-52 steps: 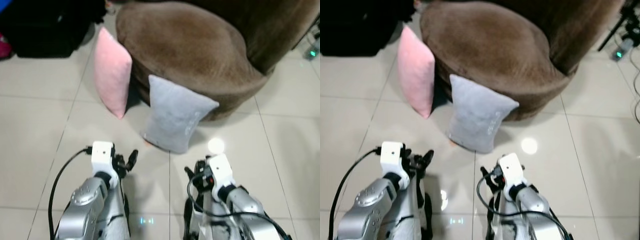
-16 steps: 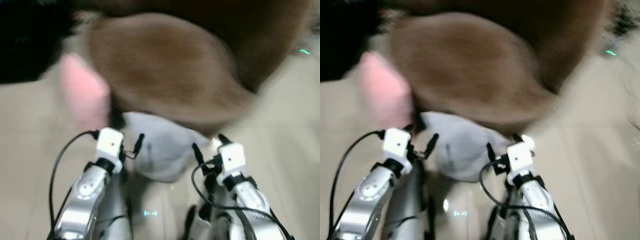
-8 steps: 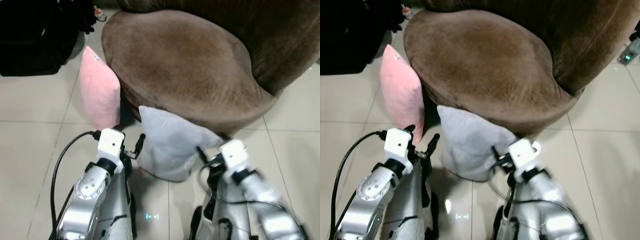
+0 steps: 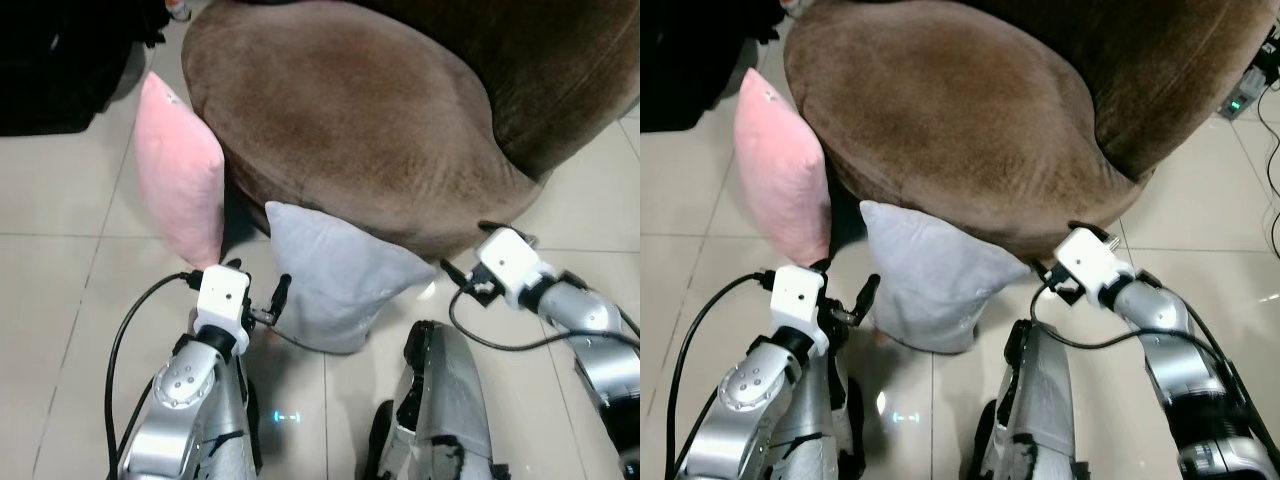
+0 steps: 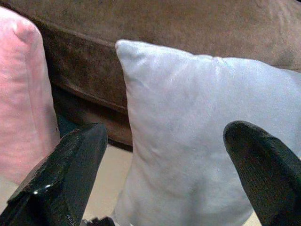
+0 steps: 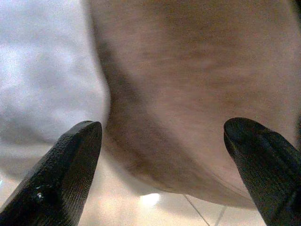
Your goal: Move the pillow to the sofa from floor
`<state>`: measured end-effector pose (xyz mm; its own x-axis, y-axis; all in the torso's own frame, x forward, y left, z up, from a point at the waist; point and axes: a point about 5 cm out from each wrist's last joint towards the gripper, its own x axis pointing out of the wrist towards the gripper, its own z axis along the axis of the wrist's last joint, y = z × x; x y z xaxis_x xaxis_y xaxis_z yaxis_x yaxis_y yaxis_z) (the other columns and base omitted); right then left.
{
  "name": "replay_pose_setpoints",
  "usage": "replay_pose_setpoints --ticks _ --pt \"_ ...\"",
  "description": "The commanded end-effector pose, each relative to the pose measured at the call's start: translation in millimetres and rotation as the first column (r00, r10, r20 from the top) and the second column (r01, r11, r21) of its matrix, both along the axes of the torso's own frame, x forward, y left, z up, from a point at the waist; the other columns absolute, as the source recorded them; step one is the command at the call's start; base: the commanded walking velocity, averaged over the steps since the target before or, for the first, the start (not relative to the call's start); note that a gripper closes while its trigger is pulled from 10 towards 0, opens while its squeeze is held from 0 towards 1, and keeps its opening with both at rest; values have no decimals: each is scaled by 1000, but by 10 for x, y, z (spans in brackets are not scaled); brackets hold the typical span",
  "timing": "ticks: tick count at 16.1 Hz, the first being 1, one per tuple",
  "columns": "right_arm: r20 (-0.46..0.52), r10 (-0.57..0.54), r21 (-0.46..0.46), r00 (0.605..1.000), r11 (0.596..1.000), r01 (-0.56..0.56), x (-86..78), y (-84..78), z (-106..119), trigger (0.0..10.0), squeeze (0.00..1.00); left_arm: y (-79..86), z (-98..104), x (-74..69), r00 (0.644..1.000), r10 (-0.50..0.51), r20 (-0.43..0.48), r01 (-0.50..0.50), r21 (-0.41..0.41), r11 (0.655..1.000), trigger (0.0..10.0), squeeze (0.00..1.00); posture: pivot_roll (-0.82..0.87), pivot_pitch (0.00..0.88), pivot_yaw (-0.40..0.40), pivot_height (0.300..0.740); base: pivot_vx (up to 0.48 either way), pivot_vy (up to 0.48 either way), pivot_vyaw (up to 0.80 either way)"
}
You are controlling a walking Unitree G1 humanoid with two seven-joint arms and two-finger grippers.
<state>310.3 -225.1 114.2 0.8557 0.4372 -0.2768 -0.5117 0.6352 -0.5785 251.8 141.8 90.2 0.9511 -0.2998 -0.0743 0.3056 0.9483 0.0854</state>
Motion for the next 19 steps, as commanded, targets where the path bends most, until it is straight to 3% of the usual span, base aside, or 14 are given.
replay_pose_setpoints --ticks 1,4,15,16,19 --pt "-77 24 -34 997 999 -26 -76 -11 -182 10000 0 -25 -19 -49 1000 2 -12 -2 5 1000 10000 0 89 333 -116 471 0 0 0" --pt "-135 61 -53 989 996 -69 13 80 -280 10000 0 -40 -31 -131 999 37 -17 -37 -11 999 10000 0 111 362 -143 471 0 0 0" --pt "-177 90 -56 980 993 -102 21 242 -499 10000 0 -33 -48 -237 996 86 -30 -86 -17 996 10000 0 138 389 -166 471 0 0 0" --pt "-173 69 -26 983 997 -74 49 234 -482 10000 1000 -35 -50 -241 996 86 -31 -87 -15 996 10000 0 141 385 -165 471 0 0 0" --pt "-120 24 13 992 1000 -22 144 199 -362 10000 1000 -26 -49 -217 996 85 -29 -86 -8 996 10000 0 142 368 -166 471 0 0 0"
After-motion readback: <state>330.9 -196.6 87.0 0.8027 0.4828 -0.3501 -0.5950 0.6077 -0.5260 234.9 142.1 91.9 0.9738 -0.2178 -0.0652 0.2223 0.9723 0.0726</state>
